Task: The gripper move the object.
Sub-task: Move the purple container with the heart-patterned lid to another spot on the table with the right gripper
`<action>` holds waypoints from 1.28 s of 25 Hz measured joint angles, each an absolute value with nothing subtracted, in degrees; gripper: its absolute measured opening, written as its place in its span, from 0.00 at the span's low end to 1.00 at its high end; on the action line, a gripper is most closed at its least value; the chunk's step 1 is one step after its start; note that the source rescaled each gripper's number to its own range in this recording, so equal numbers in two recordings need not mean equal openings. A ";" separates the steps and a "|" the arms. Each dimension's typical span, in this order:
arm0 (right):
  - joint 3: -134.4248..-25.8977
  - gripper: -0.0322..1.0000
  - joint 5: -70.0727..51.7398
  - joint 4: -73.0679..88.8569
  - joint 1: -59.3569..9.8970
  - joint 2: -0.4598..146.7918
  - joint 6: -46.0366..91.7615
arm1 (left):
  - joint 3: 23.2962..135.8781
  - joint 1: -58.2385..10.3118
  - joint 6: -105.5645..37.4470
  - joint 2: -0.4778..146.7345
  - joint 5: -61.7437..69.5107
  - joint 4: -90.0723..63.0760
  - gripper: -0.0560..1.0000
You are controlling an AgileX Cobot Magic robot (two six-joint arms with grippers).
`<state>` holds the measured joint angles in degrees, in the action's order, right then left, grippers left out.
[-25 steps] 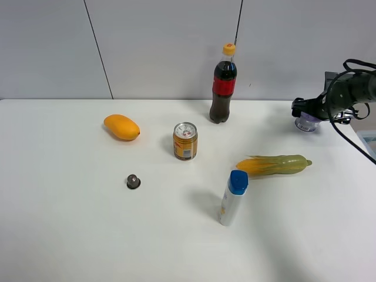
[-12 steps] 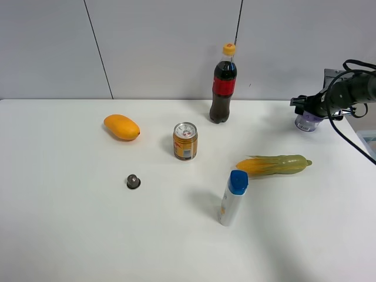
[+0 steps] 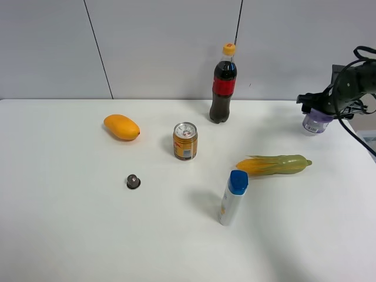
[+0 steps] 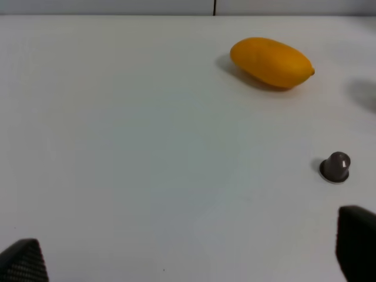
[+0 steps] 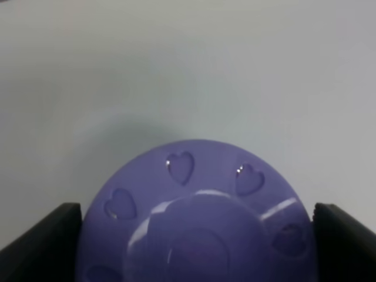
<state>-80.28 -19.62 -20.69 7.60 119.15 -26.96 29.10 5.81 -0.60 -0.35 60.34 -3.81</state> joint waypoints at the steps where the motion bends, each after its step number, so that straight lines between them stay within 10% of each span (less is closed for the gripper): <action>1: -80.28 0.03 -20.70 -20.69 7.29 117.55 -25.91 | 29.10 5.81 -0.60 -0.35 60.34 -3.77 1.00; 12: -80.28 0.03 -34.59 -11.94 2.11 102.82 -11.89 | 29.10 5.81 -0.60 -0.35 60.34 -3.77 1.00; 32: -80.28 0.03 -32.53 -2.89 -34.48 95.85 3.34 | 29.10 5.81 -0.60 -0.35 60.34 -3.82 1.00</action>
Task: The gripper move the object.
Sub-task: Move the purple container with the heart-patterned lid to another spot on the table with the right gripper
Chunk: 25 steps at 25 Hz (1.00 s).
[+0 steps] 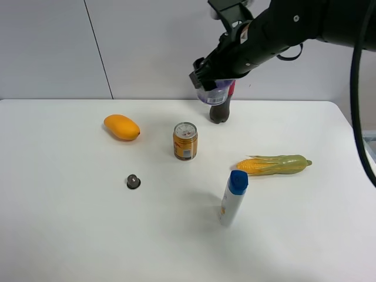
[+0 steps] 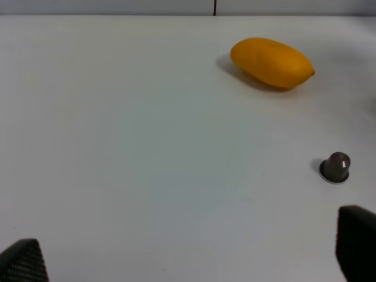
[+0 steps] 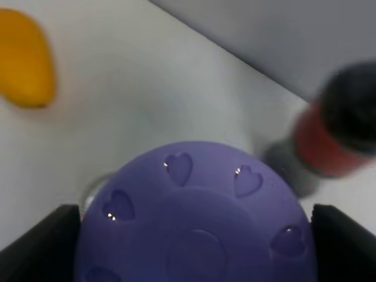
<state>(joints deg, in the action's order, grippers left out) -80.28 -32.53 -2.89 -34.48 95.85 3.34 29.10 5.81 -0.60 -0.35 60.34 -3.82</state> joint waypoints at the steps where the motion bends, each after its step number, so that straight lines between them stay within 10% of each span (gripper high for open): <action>1: -80.28 0.03 -32.30 -2.89 -35.83 95.85 3.34 | 29.10 5.81 -0.60 -0.35 60.34 -3.82 1.00; 25: -80.28 0.03 -23.54 -2.07 -51.32 110.50 2.10 | 29.10 5.81 -0.60 -0.35 60.34 -3.82 1.00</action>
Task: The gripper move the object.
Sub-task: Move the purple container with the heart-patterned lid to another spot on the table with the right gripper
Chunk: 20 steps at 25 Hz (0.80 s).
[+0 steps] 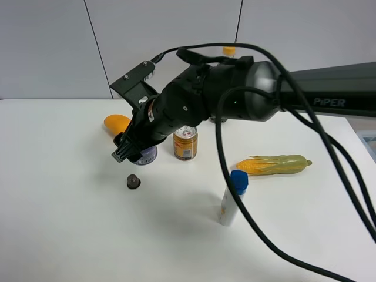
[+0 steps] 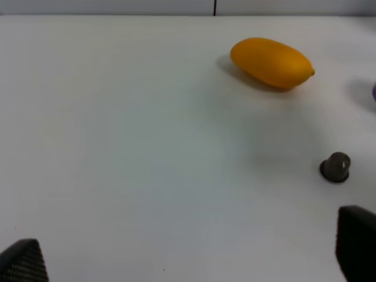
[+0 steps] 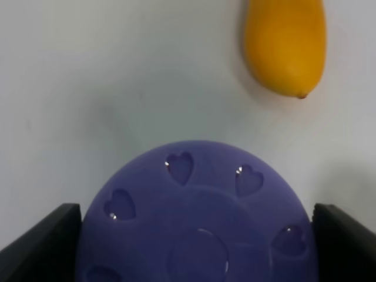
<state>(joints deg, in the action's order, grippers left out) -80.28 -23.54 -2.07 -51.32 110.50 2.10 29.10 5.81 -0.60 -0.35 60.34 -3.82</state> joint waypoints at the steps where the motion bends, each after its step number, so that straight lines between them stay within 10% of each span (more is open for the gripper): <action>1: -80.28 0.03 -22.48 -2.07 -51.32 112.17 2.10 | 29.10 5.81 -0.60 -0.35 60.34 -3.82 1.00; 20: -80.28 0.03 -16.35 -2.66 -46.03 120.24 -6.69 | 29.10 5.81 -0.60 -0.35 60.34 -3.82 1.00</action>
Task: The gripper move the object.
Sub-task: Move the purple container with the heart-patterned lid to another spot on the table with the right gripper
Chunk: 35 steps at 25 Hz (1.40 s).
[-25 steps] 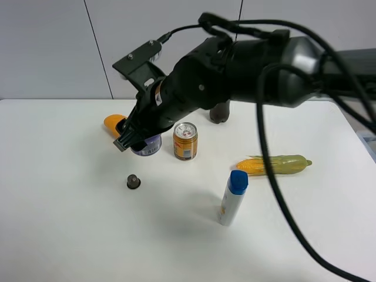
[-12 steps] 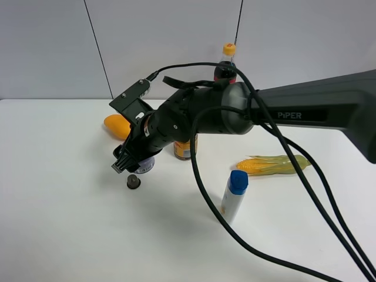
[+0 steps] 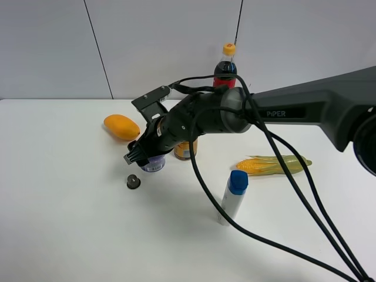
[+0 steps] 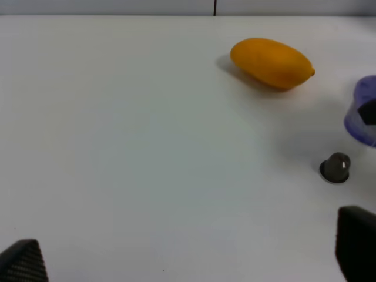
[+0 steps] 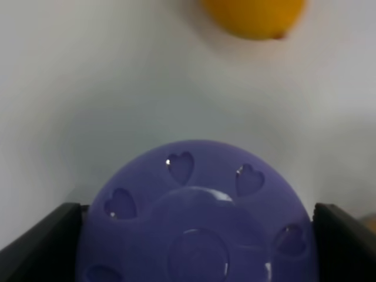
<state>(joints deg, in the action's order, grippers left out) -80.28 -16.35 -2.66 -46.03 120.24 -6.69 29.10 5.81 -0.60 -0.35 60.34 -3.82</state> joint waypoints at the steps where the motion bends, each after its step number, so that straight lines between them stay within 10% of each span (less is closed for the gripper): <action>1: -80.28 0.03 -16.35 -2.73 -45.63 120.24 -6.76 | 29.10 5.81 -0.60 -0.35 60.34 -3.82 1.00; 35: -80.28 0.03 -17.85 -3.32 -45.84 123.01 -1.50 | 29.10 5.81 -0.60 -0.35 60.34 -3.82 1.00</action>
